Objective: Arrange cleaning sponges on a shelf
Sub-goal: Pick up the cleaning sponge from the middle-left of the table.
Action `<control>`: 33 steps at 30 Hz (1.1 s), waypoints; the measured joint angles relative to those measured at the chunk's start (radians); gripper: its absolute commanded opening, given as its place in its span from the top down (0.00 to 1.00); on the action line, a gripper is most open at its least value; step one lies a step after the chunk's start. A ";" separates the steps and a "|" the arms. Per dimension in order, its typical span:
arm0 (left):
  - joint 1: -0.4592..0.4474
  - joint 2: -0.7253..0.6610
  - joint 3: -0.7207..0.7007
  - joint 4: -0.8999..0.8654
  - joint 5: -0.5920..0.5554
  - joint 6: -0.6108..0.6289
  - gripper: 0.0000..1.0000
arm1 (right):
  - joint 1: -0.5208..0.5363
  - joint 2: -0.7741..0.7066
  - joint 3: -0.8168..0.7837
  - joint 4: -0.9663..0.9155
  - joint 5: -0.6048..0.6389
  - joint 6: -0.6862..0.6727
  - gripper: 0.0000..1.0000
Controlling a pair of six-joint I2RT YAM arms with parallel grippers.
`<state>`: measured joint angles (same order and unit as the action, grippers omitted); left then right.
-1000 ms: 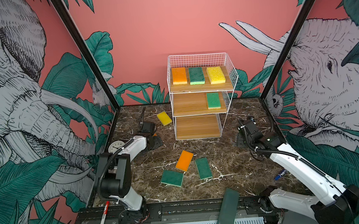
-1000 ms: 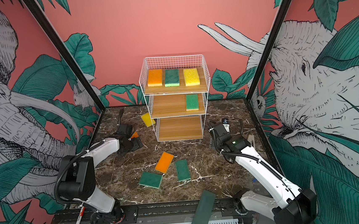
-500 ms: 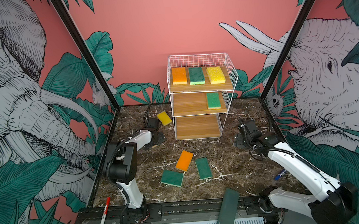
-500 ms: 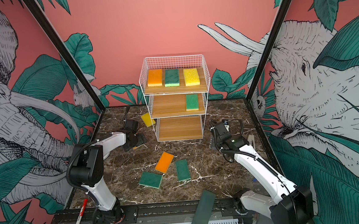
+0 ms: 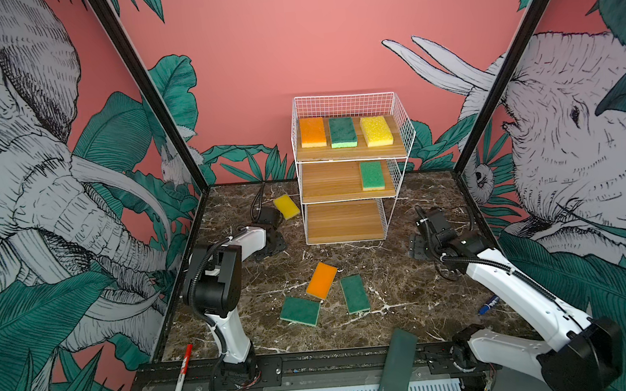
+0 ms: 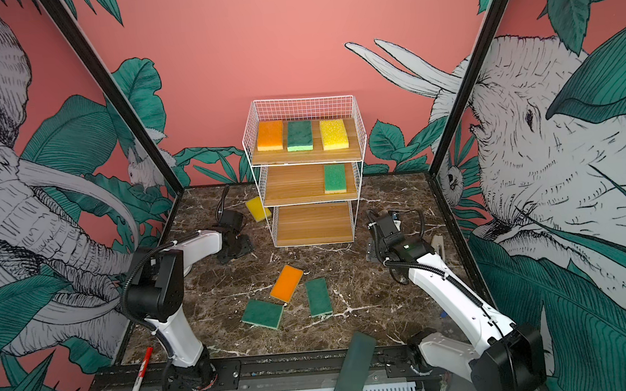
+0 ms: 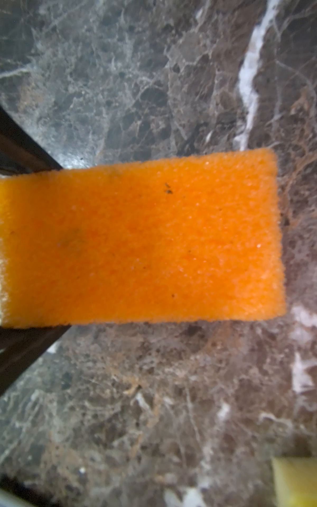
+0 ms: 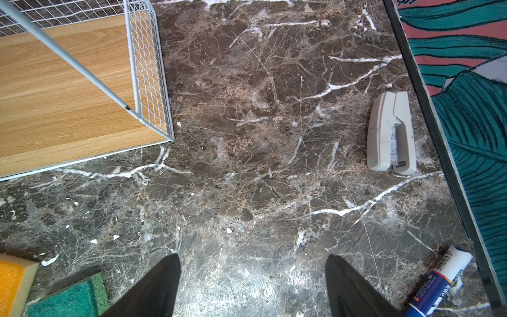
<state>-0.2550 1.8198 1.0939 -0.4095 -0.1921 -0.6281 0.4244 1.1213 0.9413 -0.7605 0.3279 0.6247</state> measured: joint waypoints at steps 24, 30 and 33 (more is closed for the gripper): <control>-0.161 -0.784 -0.195 -0.303 0.103 0.098 0.47 | -0.014 -0.087 -0.043 0.013 -0.019 -0.004 0.15; -0.341 -0.866 -0.095 -0.417 0.084 0.088 0.47 | -0.015 -0.110 -0.068 0.036 -0.047 0.000 0.16; -0.457 -0.858 -0.038 -0.415 0.053 0.071 0.46 | -0.015 -0.121 -0.073 0.042 -0.059 0.002 0.16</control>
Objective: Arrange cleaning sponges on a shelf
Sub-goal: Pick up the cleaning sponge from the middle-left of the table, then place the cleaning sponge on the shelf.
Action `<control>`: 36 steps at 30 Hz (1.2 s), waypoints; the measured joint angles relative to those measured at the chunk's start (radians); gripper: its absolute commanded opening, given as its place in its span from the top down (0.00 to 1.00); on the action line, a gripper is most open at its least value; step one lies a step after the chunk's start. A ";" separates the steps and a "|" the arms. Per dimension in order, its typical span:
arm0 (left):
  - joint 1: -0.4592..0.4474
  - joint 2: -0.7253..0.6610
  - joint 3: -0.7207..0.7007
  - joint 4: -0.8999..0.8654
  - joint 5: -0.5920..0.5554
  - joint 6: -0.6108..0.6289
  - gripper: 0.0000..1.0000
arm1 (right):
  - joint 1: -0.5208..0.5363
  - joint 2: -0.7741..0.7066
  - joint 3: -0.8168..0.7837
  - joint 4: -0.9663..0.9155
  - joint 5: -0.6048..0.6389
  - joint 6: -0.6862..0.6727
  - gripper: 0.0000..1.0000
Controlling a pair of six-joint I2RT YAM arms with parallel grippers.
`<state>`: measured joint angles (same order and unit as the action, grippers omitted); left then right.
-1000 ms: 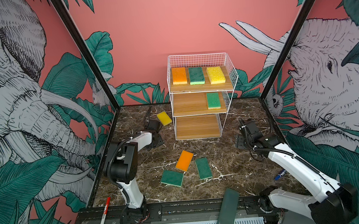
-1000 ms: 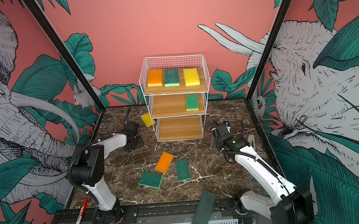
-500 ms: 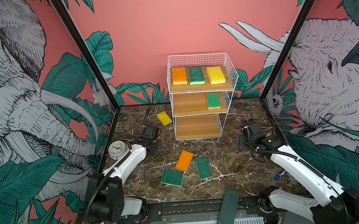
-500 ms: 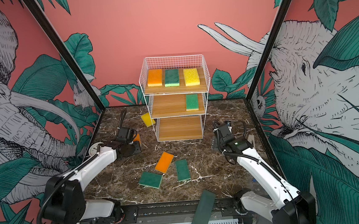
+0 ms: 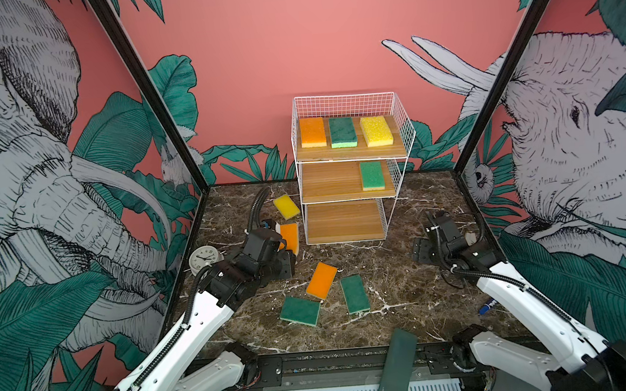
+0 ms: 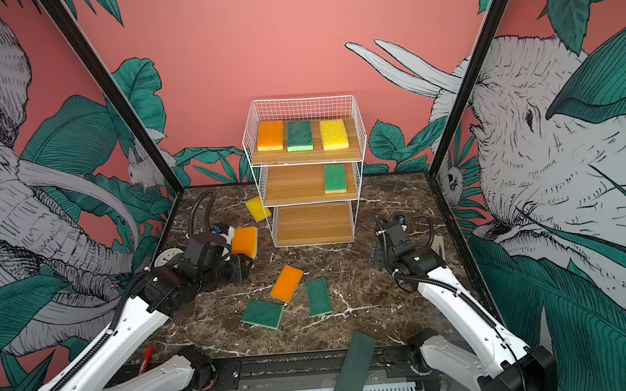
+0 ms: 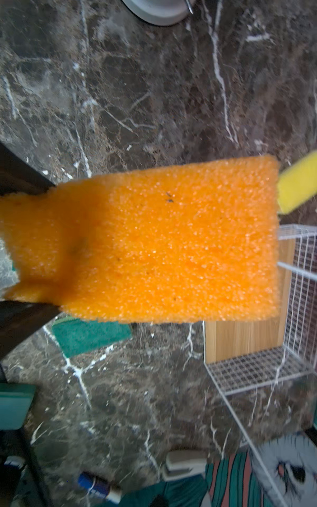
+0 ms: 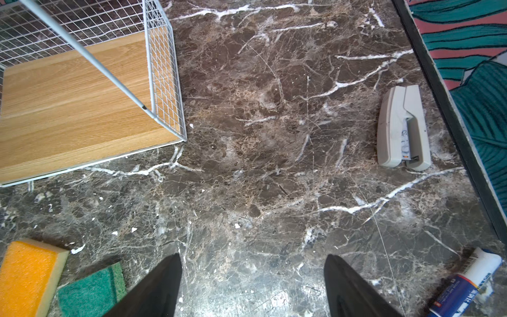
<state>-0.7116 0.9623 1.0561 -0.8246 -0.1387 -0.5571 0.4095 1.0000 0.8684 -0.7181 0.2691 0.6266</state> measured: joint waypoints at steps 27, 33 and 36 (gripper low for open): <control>-0.252 0.535 0.430 0.313 -0.237 -0.030 0.45 | 0.000 -0.065 -0.034 0.061 -0.087 0.021 0.17; -0.252 0.613 0.510 0.302 -0.274 -0.022 0.44 | 0.000 -0.064 -0.034 0.071 -0.100 0.021 0.17; -0.252 0.655 0.574 0.288 -0.293 -0.014 0.42 | 0.000 -0.064 -0.033 0.071 -0.105 0.020 0.17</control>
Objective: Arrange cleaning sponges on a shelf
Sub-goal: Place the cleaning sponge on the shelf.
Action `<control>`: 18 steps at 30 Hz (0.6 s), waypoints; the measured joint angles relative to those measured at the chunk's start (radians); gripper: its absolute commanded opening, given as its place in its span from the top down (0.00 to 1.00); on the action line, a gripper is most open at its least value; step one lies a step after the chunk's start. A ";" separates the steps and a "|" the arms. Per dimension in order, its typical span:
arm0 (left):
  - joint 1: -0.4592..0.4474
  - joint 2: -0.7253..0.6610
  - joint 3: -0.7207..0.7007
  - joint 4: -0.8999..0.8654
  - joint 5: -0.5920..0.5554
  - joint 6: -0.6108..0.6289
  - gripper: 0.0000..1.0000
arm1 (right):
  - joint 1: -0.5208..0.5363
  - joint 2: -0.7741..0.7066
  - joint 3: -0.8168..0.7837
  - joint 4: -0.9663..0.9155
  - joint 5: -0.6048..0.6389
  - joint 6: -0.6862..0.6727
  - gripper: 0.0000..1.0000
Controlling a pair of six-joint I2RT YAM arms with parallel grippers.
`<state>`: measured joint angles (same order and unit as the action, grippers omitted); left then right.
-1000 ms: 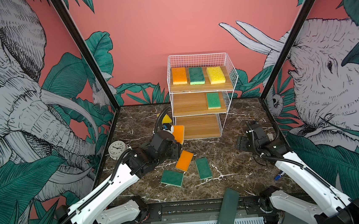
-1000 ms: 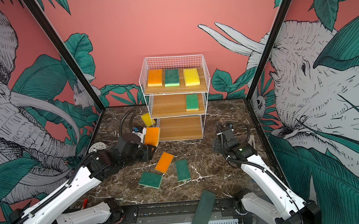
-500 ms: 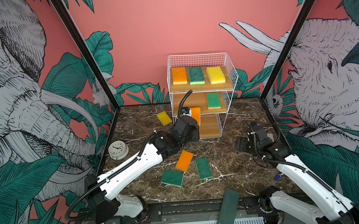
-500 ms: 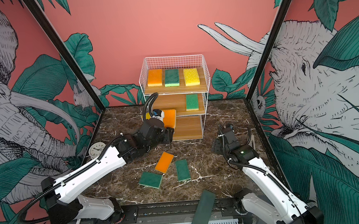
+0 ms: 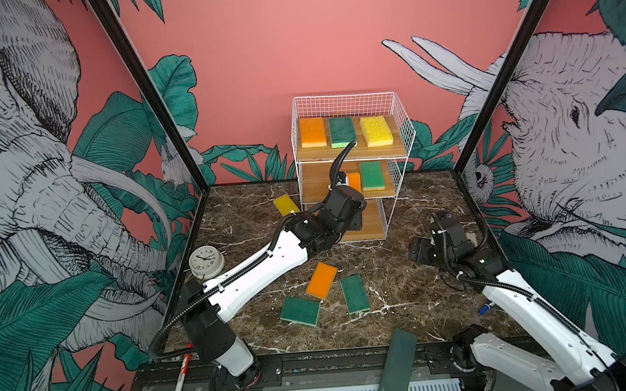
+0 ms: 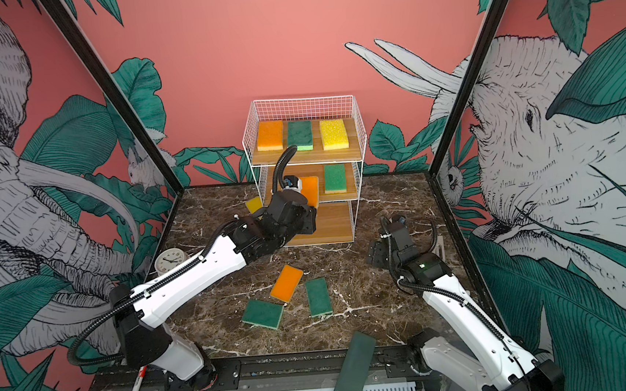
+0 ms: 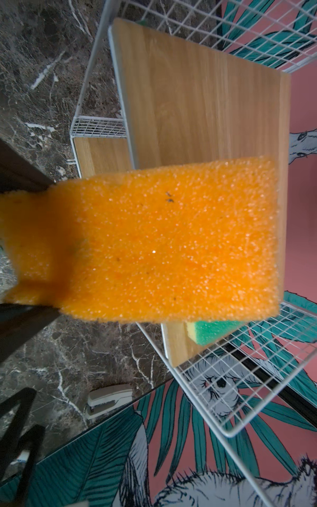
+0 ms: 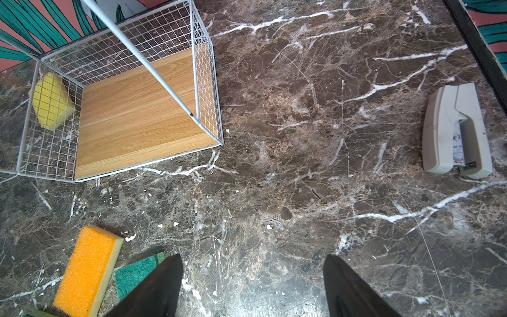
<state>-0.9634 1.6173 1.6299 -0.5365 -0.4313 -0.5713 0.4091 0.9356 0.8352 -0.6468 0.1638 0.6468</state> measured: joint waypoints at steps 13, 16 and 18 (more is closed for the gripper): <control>0.014 0.091 0.112 -0.040 -0.051 0.005 0.39 | 0.000 0.000 0.000 0.005 -0.008 0.000 0.17; 0.018 0.100 0.111 -0.035 -0.069 0.007 0.39 | 0.000 -0.001 0.000 0.007 -0.011 0.001 0.17; 0.018 0.101 0.106 -0.022 -0.080 0.012 0.39 | 0.000 -0.001 0.000 0.007 -0.014 0.001 0.17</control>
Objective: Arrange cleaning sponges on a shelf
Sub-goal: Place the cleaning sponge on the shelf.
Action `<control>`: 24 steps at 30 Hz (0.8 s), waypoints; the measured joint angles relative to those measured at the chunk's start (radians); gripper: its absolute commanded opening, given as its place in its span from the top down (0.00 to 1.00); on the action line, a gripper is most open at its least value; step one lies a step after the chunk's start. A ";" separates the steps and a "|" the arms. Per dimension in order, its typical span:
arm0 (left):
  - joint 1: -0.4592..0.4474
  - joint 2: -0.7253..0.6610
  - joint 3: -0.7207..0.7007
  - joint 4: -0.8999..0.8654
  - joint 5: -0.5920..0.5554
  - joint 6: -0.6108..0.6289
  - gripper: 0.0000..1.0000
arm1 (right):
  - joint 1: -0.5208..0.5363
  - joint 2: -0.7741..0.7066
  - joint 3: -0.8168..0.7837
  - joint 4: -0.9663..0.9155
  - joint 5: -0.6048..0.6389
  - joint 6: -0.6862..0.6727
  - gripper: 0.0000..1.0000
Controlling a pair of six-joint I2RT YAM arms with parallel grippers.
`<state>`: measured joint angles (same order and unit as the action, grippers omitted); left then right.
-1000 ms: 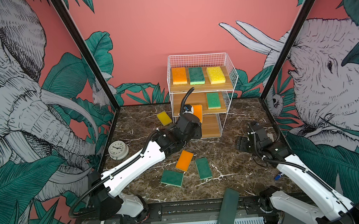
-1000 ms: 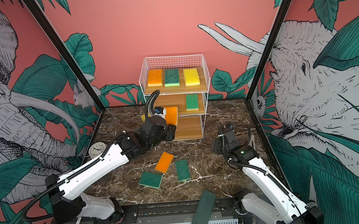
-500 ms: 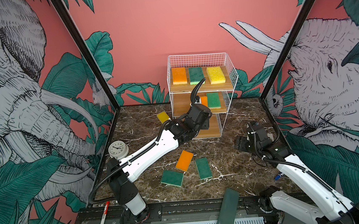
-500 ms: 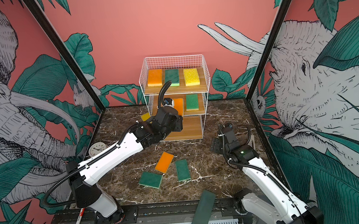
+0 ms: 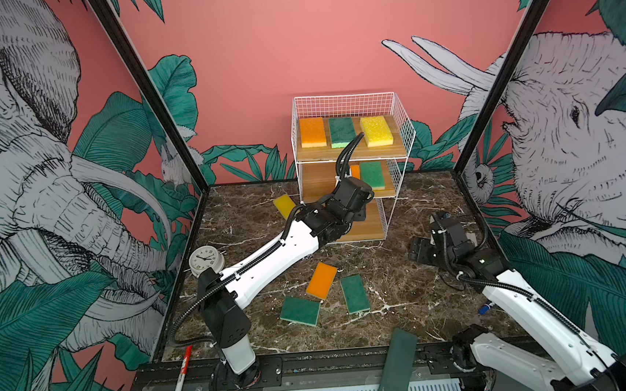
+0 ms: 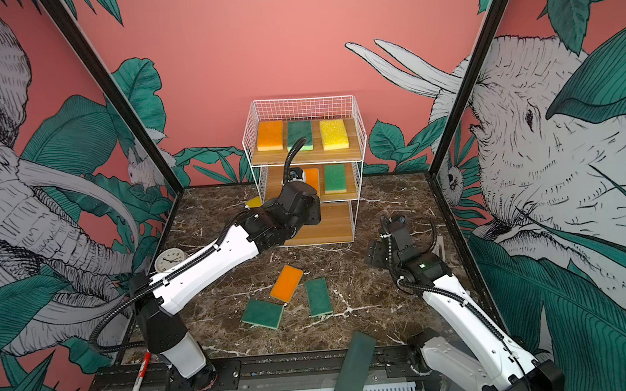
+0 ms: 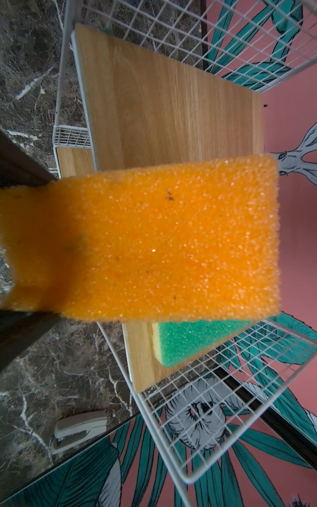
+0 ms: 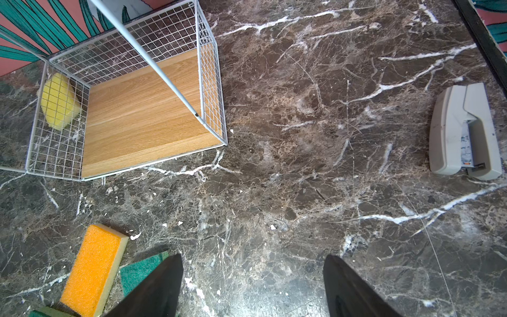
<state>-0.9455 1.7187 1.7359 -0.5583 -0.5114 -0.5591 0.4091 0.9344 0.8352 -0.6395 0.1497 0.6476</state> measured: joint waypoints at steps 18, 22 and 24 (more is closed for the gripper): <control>0.026 0.046 -0.030 0.134 -0.066 0.016 0.37 | 0.000 -0.039 0.000 0.000 -0.005 0.009 0.17; 0.028 0.061 -0.032 0.160 -0.075 0.026 0.37 | 0.000 -0.043 0.000 0.000 -0.005 0.015 0.17; 0.028 0.067 -0.032 0.172 -0.077 0.032 0.37 | 0.000 -0.047 0.000 0.000 -0.005 0.016 0.17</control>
<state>-0.9173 1.7855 1.7042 -0.3862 -0.5884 -0.5274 0.4091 0.8875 0.8352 -0.6392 0.1444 0.6632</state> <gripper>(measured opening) 0.629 0.828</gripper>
